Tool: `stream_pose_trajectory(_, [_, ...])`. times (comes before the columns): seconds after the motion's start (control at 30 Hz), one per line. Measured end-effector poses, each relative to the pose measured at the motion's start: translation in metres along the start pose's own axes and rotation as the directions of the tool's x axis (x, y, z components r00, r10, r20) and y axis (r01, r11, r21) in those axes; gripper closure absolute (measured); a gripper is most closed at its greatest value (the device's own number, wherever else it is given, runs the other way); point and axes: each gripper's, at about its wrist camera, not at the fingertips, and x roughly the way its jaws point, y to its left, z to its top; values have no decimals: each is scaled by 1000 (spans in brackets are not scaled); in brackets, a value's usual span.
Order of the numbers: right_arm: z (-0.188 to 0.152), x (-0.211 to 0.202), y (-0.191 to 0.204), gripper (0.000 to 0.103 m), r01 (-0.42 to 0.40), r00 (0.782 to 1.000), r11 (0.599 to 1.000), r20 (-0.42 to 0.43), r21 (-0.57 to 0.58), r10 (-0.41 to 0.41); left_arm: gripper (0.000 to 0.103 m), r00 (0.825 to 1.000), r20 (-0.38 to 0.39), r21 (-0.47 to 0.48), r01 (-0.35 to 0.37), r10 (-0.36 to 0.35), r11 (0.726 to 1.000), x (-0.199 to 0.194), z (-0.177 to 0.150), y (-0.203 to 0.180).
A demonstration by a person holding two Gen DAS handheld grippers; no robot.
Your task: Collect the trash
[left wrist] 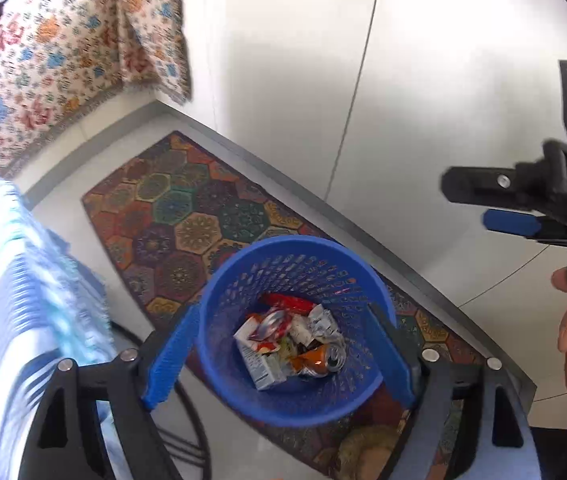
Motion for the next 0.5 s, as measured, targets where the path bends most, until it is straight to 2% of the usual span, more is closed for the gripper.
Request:
stream_pose_trajectory(0.13, [-18,-37,15,0,39,998,998,41,-43,-37,14,998,30,-3,-50,50,999,-44,-12,-3])
stream_pose_trajectory(0.23, [-43,-63,32,0,86,994,989,84,-119,-77,14,995,61,-22,-74,76,997,-74,-23,-3])
stream_pose_trajectory(0.37, [-79,-96,55,0,196,972,960,170,-201,-163,14,990,108,-30,-92,95,995,-111,-37,-1])
stream_pose_trajectory(0.5, [-107,-124,68,0,222,956,942,245,-252,-160,14,979,160,-27,-122,125,992,-142,-47,-1])
